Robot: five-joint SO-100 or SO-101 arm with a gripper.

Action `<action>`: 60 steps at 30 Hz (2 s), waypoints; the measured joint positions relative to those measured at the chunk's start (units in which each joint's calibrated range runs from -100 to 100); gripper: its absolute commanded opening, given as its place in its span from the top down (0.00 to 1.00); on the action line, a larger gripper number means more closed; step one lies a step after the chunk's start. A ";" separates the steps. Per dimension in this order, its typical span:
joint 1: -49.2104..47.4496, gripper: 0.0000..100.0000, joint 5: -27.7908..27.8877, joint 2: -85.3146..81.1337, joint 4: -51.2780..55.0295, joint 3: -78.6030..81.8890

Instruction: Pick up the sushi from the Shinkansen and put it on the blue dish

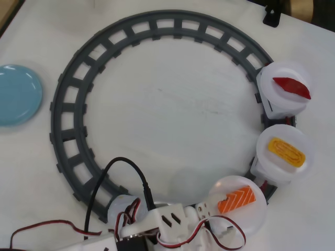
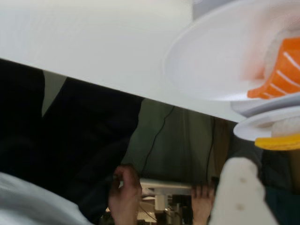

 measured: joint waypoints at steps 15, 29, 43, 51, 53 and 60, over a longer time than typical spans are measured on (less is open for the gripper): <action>-1.88 0.80 -5.23 3.54 -0.17 -1.83; -1.88 0.80 -6.88 7.00 3.70 -1.83; -4.99 0.97 -13.35 6.75 5.13 2.56; -8.17 0.97 -17.95 1.01 6.55 0.46; -9.48 0.97 -19.24 -2.45 9.41 -2.56; -24.03 0.97 -26.64 -15.69 21.68 -9.70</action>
